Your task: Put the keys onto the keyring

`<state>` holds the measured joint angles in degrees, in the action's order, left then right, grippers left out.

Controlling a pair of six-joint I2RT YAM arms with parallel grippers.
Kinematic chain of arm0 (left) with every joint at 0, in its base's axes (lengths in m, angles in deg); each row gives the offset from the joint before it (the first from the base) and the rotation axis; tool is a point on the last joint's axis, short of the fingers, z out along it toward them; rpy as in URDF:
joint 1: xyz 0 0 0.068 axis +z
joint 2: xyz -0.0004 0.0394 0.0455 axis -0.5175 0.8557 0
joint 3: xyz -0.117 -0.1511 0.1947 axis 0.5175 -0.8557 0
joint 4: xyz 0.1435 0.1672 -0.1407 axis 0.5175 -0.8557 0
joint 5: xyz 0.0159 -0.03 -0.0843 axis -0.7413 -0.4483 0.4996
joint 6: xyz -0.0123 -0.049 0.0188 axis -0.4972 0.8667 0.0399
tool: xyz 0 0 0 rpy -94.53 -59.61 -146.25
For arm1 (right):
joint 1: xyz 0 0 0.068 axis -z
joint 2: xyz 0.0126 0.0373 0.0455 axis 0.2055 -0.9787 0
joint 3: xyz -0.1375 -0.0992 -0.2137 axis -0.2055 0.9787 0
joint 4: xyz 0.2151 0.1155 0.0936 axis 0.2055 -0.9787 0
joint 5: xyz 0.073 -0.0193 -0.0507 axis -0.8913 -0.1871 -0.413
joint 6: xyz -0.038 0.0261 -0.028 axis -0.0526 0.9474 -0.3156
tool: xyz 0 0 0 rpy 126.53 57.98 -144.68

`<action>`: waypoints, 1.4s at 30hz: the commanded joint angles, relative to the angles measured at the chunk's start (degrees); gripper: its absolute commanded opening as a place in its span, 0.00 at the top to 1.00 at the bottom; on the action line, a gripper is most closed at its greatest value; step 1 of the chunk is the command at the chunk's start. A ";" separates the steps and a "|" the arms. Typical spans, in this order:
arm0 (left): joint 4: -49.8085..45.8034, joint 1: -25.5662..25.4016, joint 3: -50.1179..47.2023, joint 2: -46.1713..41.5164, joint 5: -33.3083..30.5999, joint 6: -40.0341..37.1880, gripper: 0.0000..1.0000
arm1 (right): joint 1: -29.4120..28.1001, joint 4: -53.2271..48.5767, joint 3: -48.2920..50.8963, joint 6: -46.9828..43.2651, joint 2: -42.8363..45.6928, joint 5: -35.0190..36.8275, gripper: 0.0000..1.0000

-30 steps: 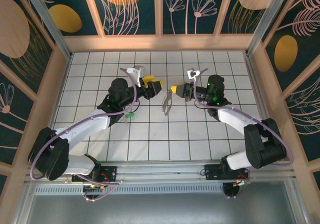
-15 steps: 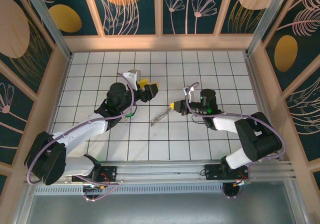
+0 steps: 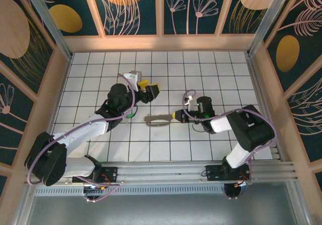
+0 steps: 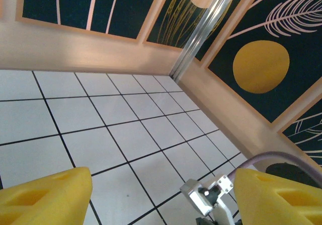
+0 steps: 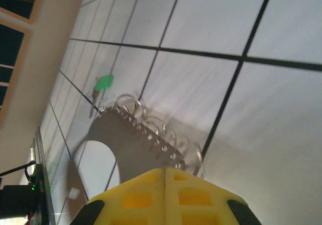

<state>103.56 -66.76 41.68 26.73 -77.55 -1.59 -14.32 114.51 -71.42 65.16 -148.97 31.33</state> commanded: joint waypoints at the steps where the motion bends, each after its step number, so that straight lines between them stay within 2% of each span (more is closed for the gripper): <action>1: 0.99 -0.11 0.14 0.67 0.04 0.12 0.25 | -1.31 0.83 -0.80 0.65 -1.58 0.76 1.00; 13: 0.86 -0.15 -0.09 0.83 -0.05 0.11 0.24 | -2.38 -0.14 -1.42 -1.19 -0.08 1.19 1.00; 23: 1.34 -0.14 -0.55 0.74 0.30 0.56 0.23 | -6.20 -8.81 -4.41 -6.72 -0.54 6.70 1.00; 28: 1.34 -0.15 -0.56 0.63 0.39 0.56 0.23 | -7.00 -9.91 -4.06 -6.88 0.61 7.84 0.84; 37: 1.52 -0.11 -0.80 0.47 0.47 0.64 0.22 | -7.14 -13.75 -3.11 -7.51 6.01 10.07 0.64; 42: 1.67 -0.14 -0.91 0.31 0.35 0.64 0.22 | -7.48 -16.95 -3.08 -7.38 8.97 11.43 0.62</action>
<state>103.58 -66.76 41.40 27.27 -77.38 -1.55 -21.16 100.57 -74.78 58.77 -142.17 41.03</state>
